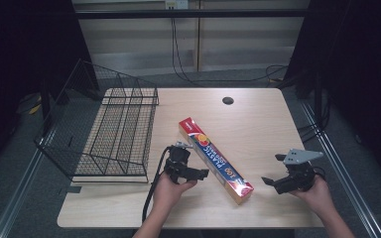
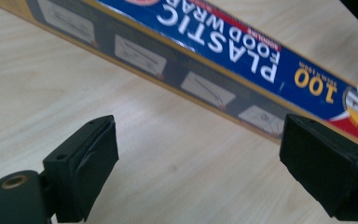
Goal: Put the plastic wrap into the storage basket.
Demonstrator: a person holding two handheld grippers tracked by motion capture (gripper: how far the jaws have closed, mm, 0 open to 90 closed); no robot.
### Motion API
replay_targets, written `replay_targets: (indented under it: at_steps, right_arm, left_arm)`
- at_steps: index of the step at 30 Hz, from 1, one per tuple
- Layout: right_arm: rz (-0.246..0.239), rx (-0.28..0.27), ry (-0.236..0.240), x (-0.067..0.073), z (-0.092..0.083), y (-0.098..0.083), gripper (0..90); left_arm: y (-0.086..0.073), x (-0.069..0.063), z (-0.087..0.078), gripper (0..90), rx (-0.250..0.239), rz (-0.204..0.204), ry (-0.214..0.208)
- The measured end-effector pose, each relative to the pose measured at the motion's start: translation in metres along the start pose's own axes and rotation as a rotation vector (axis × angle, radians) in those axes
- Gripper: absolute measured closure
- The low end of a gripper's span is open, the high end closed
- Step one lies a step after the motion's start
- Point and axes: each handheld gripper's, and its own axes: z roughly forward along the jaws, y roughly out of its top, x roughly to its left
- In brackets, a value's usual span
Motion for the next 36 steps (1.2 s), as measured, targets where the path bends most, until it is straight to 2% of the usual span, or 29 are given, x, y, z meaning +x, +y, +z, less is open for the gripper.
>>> replay_targets:
  at_steps: [2,3,4,5,8,10,12,13,17,24,26,27,31,32,36]
  right_arm:
    - [-0.008,0.003,0.0,0.0,0.001,0.0,4.9]
    - [-0.012,0.006,0.004,0.0,0.002,0.0,5.0]
    - [-0.01,0.011,0.003,-0.001,0.003,0.0,5.0]
    - [-0.01,0.01,0.007,-0.001,0.004,0.001,5.1]
    - [-0.008,0.004,0.011,-0.001,0.006,0.004,5.8]
    - [-0.011,0.006,0.009,0.0,0.007,0.004,5.8]
    - [-0.013,0.007,0.008,0.0,0.007,0.004,5.8]
    - [-0.017,0.009,0.005,0.0,0.006,0.004,5.8]
    - [-0.014,0.008,0.004,0.0,0.004,0.004,5.6]
    - [-0.011,0.003,0.007,0.0,0.003,0.004,5.6]
    - [-0.015,0.004,0.009,0.001,0.003,0.003,5.7]
    - [-0.017,0.004,0.01,0.001,0.003,0.003,5.6]
    - [-0.02,0.004,0.01,0.001,0.004,0.004,5.7]
    - [-0.02,0.003,0.01,0.001,0.004,0.004,5.7]
    - [-0.015,-0.002,0.011,0.001,0.004,0.005,5.7]
  left_arm:
    - [0.004,0.001,0.0,11.5,-0.008,-0.021,-0.008]
    - [0.005,0.002,0.0,11.0,-0.006,-0.019,-0.005]
    - [0.006,0.002,0.001,10.8,-0.022,-0.042,-0.01]
    - [0.008,0.003,0.0,11.1,0.0,-0.032,-0.02]
    - [0.01,0.002,0.002,10.9,-0.001,-0.044,-0.009]
    - [0.012,0.003,0.004,10.8,0.006,-0.068,-0.023]
    - [0.014,0.003,0.005,10.7,0.002,-0.077,-0.02]
    - [0.018,0.003,0.008,10.7,-0.006,-0.098,-0.028]
    - [0.025,0.003,0.012,10.6,0.015,-0.096,-0.028]
    - [0.033,-0.002,0.02,10.8,0.028,-0.102,-0.012]
    - [0.039,-0.005,0.022,10.7,0.041,-0.083,-0.005]
    - [0.04,-0.006,0.024,10.7,0.031,-0.1,-0.001]
    - [0.047,-0.007,0.031,10.0,0.057,-0.103,0.048]
    - [0.048,-0.008,0.033,10.0,0.052,-0.121,0.049]
    - [0.055,-0.009,0.038,10.3,0.084,-0.108,0.078]
